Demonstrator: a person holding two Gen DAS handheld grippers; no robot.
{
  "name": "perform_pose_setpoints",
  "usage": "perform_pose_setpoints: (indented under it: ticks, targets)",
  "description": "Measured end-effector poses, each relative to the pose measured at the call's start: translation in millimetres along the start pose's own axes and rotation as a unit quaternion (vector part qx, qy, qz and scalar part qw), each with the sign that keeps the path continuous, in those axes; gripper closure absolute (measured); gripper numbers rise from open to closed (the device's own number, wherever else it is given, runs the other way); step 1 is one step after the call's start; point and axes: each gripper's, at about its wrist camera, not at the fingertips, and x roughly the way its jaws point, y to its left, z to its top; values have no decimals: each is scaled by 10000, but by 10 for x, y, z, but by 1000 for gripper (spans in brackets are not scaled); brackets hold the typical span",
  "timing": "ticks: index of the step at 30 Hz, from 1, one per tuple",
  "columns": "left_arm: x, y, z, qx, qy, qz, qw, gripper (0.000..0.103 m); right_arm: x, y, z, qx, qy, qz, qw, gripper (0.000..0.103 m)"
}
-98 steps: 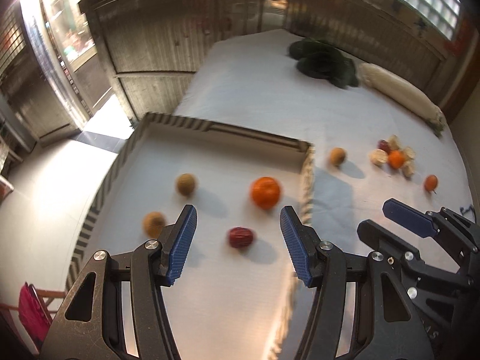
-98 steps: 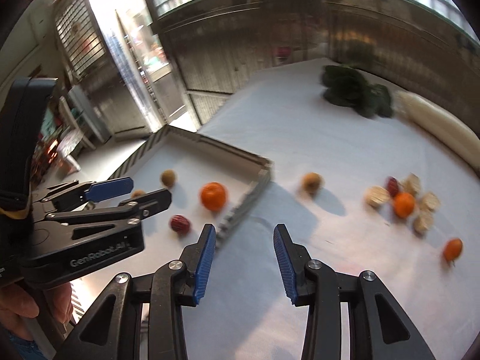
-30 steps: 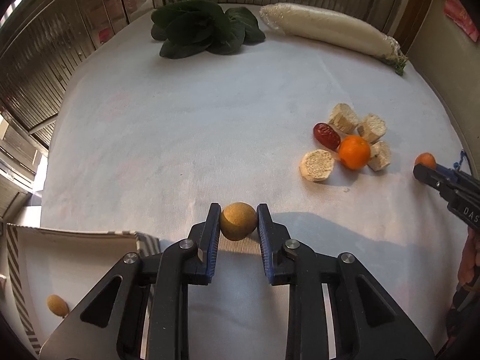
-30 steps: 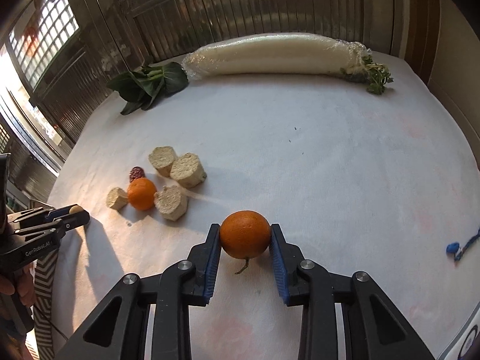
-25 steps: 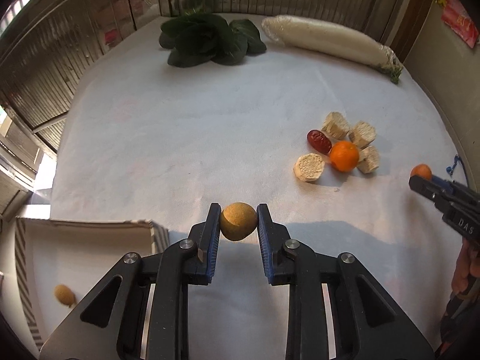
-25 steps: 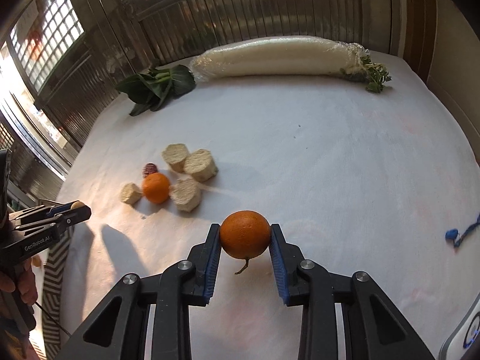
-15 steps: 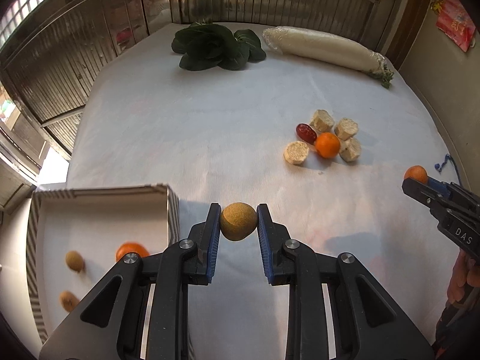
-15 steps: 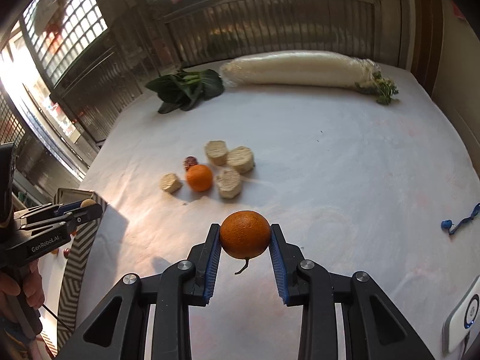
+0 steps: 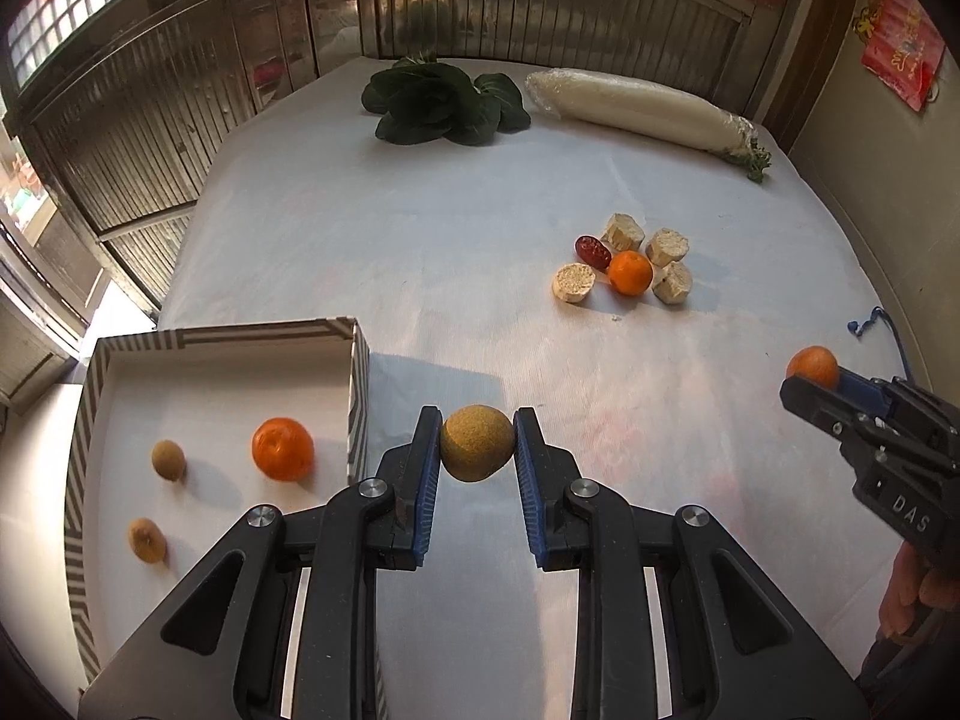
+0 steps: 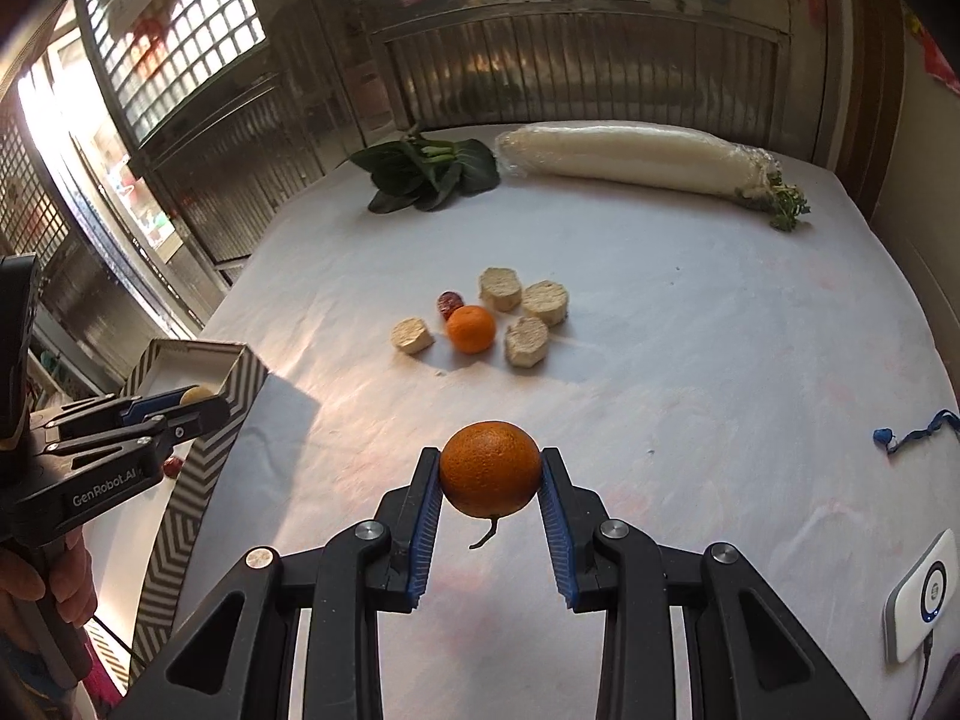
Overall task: Organize fruits
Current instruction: 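Carry the mandarin and longan in both grippers toward the striped box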
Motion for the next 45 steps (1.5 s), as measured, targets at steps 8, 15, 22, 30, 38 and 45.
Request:
perform_pose_setpoints:
  ticks: [8,15,22,30,38,45]
  targets:
    - [-135,89,-116,-94,-78,89,9999,80,-39,241,-67,-226,59,152,9996,72]
    - [-239,237,-233,-268,-120,202,9994,80,-42,507,-94,-499,117,331,9981,72]
    - [-344,438,-361,-460,-150,350,9982,80,-21,805,-98,-779,142,571,9952,72]
    - [-446,728,-521,-766,-150,578,9953,80,89,1186,-120,-1148,271,858,9893,72]
    - [-492,1049,-726,-1099,-56,808,9906,80,177,1538,-154,-1474,392,1151,9816,72]
    - [-466,1361,-934,-1455,134,975,9845,80,257,1887,-180,-1857,521,1466,9702,72]
